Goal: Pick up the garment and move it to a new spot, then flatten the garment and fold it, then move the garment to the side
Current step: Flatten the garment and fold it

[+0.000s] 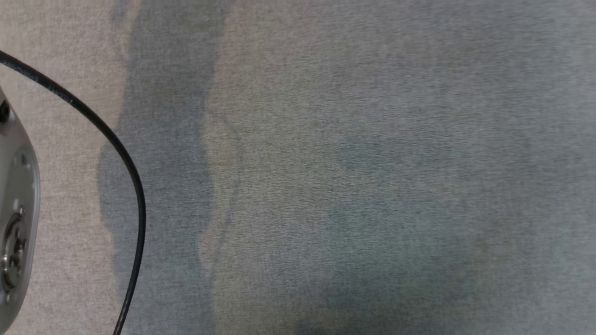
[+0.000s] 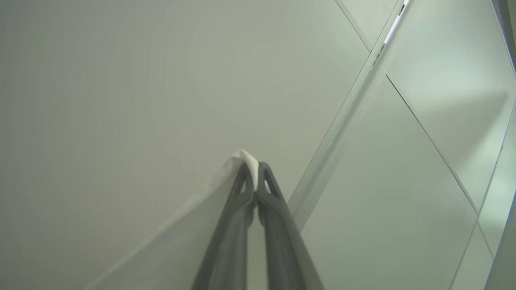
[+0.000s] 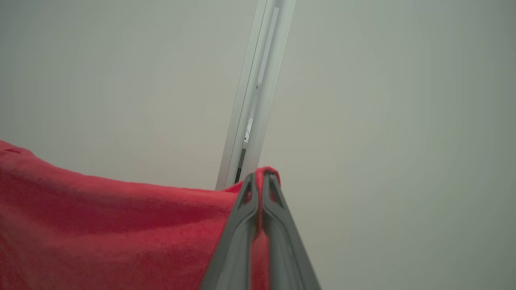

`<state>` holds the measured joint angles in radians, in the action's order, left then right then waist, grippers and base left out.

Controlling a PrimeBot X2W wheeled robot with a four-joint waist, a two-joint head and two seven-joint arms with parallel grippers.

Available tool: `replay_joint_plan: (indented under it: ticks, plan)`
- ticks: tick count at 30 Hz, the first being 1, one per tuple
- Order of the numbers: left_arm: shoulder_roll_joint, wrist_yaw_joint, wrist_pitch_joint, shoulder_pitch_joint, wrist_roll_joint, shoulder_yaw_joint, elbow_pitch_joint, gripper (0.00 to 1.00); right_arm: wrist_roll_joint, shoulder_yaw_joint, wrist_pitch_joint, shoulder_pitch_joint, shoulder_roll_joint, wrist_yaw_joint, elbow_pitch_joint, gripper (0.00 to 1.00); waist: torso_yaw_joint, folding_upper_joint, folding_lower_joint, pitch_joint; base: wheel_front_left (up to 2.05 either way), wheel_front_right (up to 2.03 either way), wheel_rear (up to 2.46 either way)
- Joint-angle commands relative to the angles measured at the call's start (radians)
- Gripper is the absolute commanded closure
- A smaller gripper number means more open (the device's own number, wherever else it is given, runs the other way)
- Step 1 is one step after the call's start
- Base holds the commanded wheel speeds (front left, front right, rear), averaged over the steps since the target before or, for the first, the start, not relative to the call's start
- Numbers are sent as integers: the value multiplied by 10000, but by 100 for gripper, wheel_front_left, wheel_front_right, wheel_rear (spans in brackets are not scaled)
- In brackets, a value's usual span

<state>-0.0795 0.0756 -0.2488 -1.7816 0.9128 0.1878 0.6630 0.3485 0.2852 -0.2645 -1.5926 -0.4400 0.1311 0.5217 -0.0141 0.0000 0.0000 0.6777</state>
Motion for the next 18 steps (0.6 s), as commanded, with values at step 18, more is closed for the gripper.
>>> replay_joint_plan:
  ticks: [18]
  plan:
    - [-252, -1482, -155, 3748, -2593, 1556, 1935, 100, 585, 613, -14, 4151, 254, -7, 587, 100, 602, 0, 0, -542, 0, 0, 0]
